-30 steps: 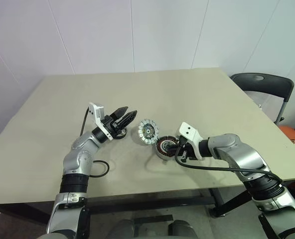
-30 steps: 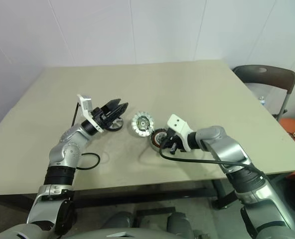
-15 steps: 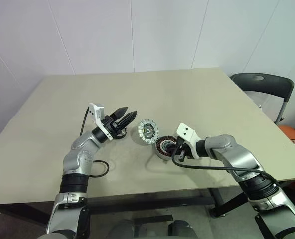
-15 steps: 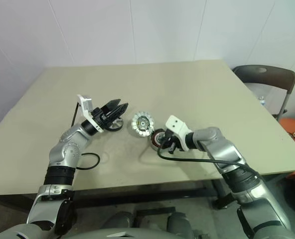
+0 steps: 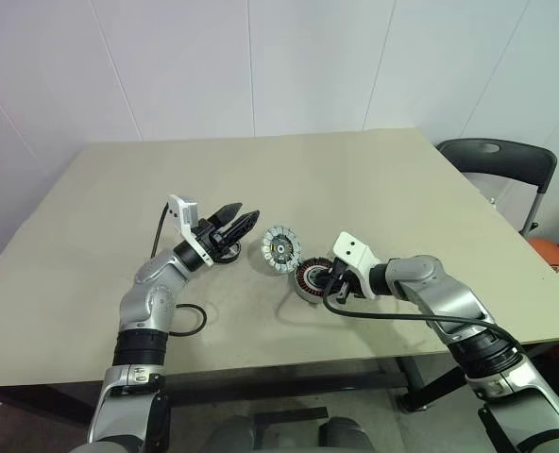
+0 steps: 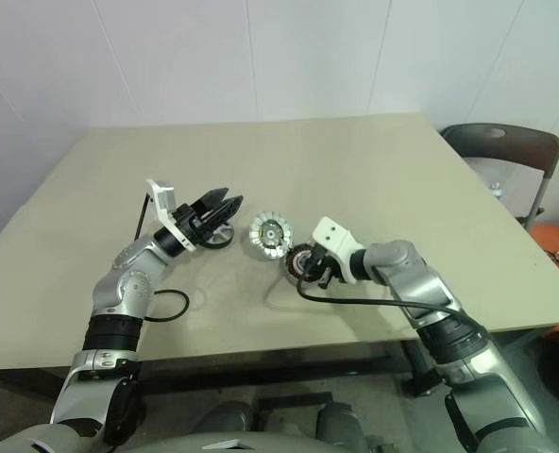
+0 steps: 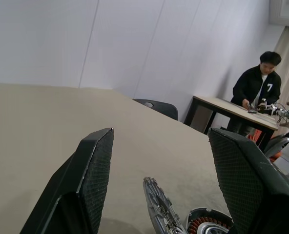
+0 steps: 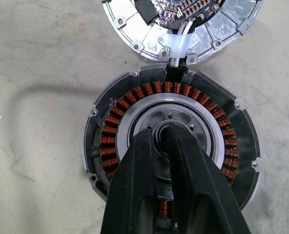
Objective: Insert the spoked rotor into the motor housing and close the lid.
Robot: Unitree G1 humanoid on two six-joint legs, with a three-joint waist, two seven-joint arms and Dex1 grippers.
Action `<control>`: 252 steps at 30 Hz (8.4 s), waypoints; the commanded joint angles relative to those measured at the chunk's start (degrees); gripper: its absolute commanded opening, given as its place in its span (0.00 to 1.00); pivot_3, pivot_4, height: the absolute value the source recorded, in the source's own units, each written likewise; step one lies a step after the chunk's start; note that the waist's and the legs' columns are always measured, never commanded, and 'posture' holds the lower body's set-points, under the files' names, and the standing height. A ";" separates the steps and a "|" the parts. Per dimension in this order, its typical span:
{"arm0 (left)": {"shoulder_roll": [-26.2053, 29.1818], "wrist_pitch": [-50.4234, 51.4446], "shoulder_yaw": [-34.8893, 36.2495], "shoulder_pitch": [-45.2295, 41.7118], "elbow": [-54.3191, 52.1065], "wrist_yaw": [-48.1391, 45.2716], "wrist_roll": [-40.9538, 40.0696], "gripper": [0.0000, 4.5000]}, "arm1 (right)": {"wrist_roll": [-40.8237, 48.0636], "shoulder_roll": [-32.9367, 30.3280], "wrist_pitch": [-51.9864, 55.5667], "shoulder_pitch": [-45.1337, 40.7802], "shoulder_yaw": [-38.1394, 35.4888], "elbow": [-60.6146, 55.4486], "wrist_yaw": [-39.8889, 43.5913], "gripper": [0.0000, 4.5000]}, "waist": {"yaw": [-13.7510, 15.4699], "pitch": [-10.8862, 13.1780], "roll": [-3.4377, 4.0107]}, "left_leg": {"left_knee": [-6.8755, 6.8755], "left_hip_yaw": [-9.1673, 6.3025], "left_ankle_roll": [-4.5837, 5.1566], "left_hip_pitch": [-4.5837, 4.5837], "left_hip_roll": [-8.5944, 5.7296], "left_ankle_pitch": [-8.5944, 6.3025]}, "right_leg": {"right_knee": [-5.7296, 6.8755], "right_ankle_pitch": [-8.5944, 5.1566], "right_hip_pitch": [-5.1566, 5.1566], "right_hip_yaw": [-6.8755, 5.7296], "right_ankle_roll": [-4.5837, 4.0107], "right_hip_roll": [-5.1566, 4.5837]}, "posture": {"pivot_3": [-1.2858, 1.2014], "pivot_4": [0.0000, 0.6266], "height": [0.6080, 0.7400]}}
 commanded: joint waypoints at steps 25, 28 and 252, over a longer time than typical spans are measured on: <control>0.37 -1.55 -0.66 -0.54 0.34 -1.17 1.10 0.73 | 1.75 2.17 4.19 -0.71 -3.88 3.80 -1.54 0.11 | 0.09 -0.03 -0.05 | 0.05 -0.02 -0.02 0.12 0.01 0.00 | -0.01 -0.21 0.18 -0.01 -0.01 0.00 | 0.52 0.00 1.00; 0.32 -1.78 -0.70 -0.53 0.60 -1.30 1.26 0.73 | 3.95 3.94 6.07 -0.43 -6.31 4.17 -2.12 0.11 | 0.07 -0.03 -0.04 | 0.04 -0.05 -0.02 0.11 0.01 0.01 | -0.01 -0.16 0.16 -0.01 -0.08 0.00 | 0.52 0.00 1.00; -10.23 41.16 -7.31 -13.49 14.65 5.05 -8.38 0.84 | 10.76 -7.43 4.29 10.54 -13.93 -2.03 0.66 0.00 | 0.07 0.03 -0.09 | 0.02 -0.01 -0.07 -0.39 -0.03 -0.07 | -0.21 0.01 -0.22 -0.07 -0.02 -0.04 | 0.52 0.00 1.00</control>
